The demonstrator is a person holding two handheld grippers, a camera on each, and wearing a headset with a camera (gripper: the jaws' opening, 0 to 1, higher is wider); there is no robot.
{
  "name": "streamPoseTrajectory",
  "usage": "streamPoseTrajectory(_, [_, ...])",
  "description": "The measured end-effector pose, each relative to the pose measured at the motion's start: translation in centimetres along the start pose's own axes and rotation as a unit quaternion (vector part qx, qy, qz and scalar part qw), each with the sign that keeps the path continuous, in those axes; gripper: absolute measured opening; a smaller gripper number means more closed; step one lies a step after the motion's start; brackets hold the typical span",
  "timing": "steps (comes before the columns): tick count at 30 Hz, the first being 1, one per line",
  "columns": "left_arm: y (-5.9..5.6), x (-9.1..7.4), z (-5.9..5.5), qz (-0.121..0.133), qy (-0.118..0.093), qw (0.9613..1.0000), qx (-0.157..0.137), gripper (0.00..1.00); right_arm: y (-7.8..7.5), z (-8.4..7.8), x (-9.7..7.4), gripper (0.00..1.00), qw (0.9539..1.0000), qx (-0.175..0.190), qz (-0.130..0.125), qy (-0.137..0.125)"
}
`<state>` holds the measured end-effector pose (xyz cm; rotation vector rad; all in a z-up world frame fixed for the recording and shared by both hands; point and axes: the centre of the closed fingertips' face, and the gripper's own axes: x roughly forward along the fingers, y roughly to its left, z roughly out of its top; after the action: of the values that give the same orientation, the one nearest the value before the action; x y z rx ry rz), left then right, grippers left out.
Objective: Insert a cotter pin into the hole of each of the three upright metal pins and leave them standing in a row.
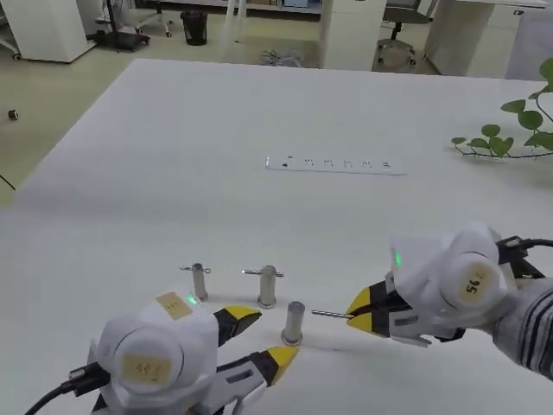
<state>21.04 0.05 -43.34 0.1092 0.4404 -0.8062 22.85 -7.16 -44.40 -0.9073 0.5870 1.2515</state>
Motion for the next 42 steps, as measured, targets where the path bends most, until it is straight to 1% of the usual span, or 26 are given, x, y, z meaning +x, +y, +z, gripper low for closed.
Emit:
streamPoseTrajectory(6, [0.3, 1.3, -0.5, 0.003, 0.005, 1.0, -0.007, 0.3, -0.6, -0.1, 0.5, 0.0, 1.0, -0.004, 0.003, 0.003])
streamPoseTrajectory(15, [0.6, 3.2, -0.6, 0.004, 0.007, 0.9998, -0.02, 0.27, -0.7, -0.2, 1.0, 0.0, 0.9998, -0.011, 0.015, 0.002])
streamPoseTrajectory(18, [0.7, 3.8, -0.7, 0.001, 0.006, 0.9996, -0.029, 0.25, -0.6, -0.1, 1.1, 0.0, 0.9998, -0.012, 0.019, 0.001])
streamPoseTrajectory(23, [0.8, 4.7, -0.9, 0.004, 0.007, 0.9992, -0.04, 0.2, -0.7, -0.1, 1.2, 0.0, 0.9997, -0.012, 0.022, -0.002])
streamPoseTrajectory(27, [0.8, 5.1, -1.0, 0.007, 0.006, 0.9988, -0.048, 0.18, -0.5, -0.2, 1.3, 0.0, 0.9995, -0.014, 0.027, -0.001])
streamPoseTrajectory(36, [0.9, 5.6, -1.5, 0.011, 0.012, 0.9982, -0.057, 0.12, -0.5, 0.2, 1.3, 0.0, 0.9994, -0.017, 0.03, -0.006])
streamPoseTrajectory(42, [0.9, 5.7, -1.6, 0.012, 0.012, 0.9981, -0.059, 0.12, -0.5, 0.5, 1.3, 0.0, 0.9992, -0.021, 0.032, -0.009])
